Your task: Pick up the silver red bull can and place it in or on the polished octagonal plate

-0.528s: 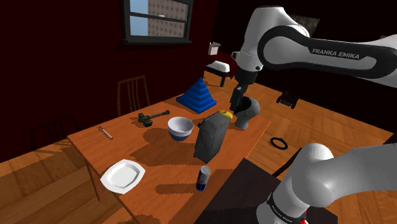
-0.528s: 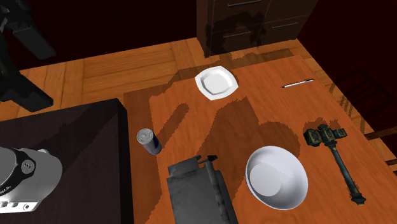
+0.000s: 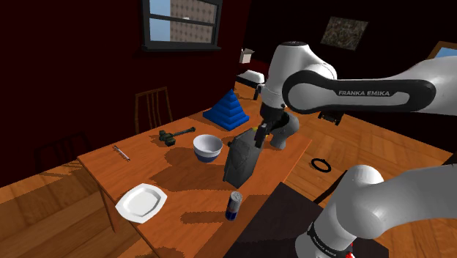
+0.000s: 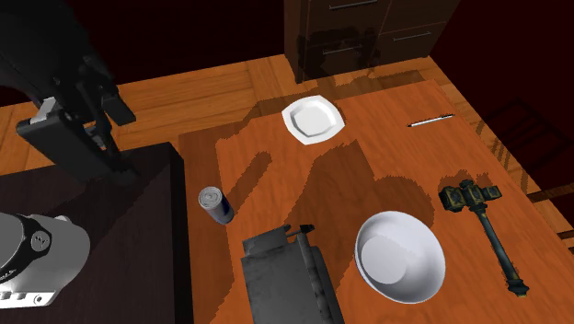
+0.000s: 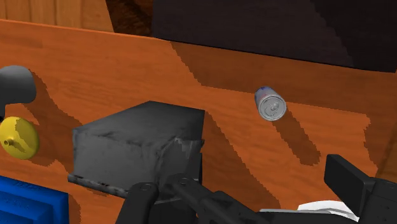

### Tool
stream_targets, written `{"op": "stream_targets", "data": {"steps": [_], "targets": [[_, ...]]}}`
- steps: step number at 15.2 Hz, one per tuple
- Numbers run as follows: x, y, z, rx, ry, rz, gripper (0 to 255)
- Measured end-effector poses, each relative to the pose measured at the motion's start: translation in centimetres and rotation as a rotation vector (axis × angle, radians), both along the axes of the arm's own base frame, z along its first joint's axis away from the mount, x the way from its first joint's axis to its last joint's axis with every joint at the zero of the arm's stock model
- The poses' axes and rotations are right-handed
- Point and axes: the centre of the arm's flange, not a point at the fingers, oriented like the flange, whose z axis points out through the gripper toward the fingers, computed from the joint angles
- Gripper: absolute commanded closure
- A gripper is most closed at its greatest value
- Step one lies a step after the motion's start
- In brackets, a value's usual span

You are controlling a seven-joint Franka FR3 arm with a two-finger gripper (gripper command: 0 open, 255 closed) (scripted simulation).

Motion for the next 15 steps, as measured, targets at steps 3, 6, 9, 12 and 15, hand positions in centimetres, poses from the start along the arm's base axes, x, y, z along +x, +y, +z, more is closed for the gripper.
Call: {"op": "stream_targets", "data": {"steps": [3,6,9,12,15], "targets": [[0.5,1.2,-3.4,-0.005,0.0,-0.009,0],[0.9,2.0,-7.3,-0.009,0.002,-0.018,0],[0.9,2.7,-11.1,-0.015,0.004,-0.027,0],[1.4,3.4,-15.3,-0.019,0.004,-0.036,0],[2.1,4.4,-19.0,-0.024,0.005,-0.045,0]]}}
